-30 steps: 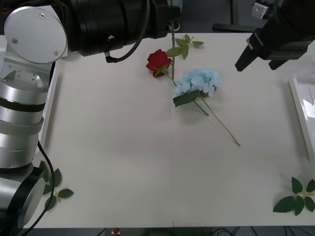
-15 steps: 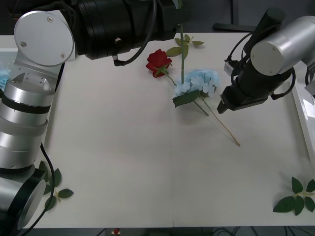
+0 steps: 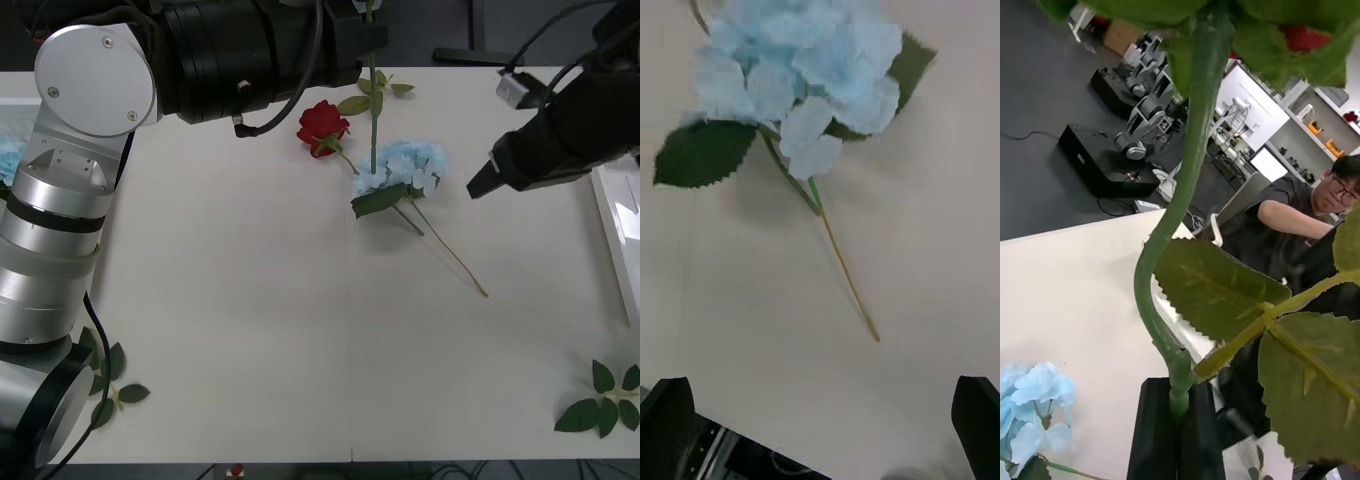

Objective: Place the red flowers into the right box and the blue flowers into the left box. If a person shows an open palm, hand one flower to the person first, then continue sorting.

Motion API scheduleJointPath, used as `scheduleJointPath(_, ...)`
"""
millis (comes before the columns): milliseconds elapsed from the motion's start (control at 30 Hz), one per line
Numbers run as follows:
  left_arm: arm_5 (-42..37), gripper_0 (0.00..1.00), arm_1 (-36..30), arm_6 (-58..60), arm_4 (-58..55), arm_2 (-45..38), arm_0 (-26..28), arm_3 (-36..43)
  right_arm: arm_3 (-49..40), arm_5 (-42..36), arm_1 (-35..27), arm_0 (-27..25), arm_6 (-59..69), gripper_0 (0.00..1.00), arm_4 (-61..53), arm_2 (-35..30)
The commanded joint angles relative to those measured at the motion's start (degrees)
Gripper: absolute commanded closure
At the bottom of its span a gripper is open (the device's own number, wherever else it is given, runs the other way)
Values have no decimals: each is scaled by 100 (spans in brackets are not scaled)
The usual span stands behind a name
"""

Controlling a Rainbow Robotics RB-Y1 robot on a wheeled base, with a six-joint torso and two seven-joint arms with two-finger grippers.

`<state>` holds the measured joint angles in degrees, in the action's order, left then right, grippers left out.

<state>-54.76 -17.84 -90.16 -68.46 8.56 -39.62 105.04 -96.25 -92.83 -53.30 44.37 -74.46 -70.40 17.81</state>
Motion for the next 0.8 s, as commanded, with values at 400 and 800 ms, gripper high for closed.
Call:
scheduleJointPath(400, 35, 100, -18, 236, -44, -21, -152, 78, -1318, 2462, -928, -1027, -1774, 0, -1986, -964)
scheduleJointPath(800, 35, 100, -36, 236, -62, -21, -152, 78, -1669, 3368, -717, -1476, -1695, 0, -2250, -806)
